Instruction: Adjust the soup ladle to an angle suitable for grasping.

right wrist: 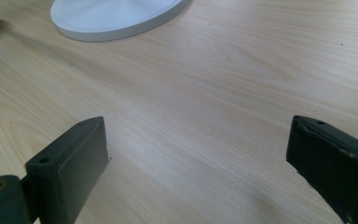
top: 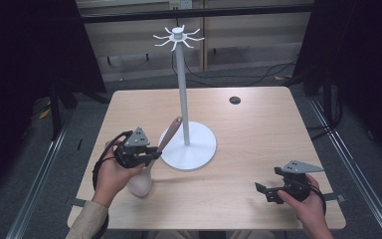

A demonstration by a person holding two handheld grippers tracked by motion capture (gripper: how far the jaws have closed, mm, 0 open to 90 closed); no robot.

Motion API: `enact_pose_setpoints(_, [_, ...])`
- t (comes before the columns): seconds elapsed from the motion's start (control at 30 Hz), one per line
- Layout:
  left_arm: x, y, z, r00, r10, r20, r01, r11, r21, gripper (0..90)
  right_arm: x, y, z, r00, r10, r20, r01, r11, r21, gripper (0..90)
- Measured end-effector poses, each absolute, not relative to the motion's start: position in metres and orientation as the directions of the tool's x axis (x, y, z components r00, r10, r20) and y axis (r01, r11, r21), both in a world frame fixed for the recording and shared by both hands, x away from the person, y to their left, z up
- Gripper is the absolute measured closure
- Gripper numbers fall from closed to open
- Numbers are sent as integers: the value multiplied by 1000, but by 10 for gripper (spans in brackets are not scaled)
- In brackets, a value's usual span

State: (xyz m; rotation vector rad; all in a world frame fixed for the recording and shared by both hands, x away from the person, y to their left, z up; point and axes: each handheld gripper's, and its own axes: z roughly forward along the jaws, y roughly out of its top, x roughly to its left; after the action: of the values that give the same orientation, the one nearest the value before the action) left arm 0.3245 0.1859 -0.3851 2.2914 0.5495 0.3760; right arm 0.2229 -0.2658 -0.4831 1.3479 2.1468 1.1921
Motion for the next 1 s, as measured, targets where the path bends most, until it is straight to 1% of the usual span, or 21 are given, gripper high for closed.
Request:
enact_pose_setpoints(0.13, [321, 188, -384, 852, 512, 112, 269, -610, 745, 784, 223, -266, -483, -496, 856, 143, 570, 197, 798, 48])
enact_pose_setpoints(0.37, [317, 194, -377, 834, 545, 90, 273, -548, 791, 783, 223, -264, -483, -499, 856, 137, 567, 203, 798, 48])
enact_pose_setpoints(0.57, [318, 198, -369, 827, 557, 76, 264, -503, 823, 783, 222, -264, -482, -496, 857, 140, 565, 196, 802, 47])
enact_pose_setpoints(0.7, [319, 199, -365, 824, 565, 46, 269, -462, 845, 783, 222, -264, -482, -501, 855, 138, 564, 201, 801, 47])
enact_pose_setpoints(1.0, [320, 195, -353, 813, 580, 38, 254, -413, 875, 783, 223, -263, -482, -501, 854, 138, 562, 200, 802, 48])
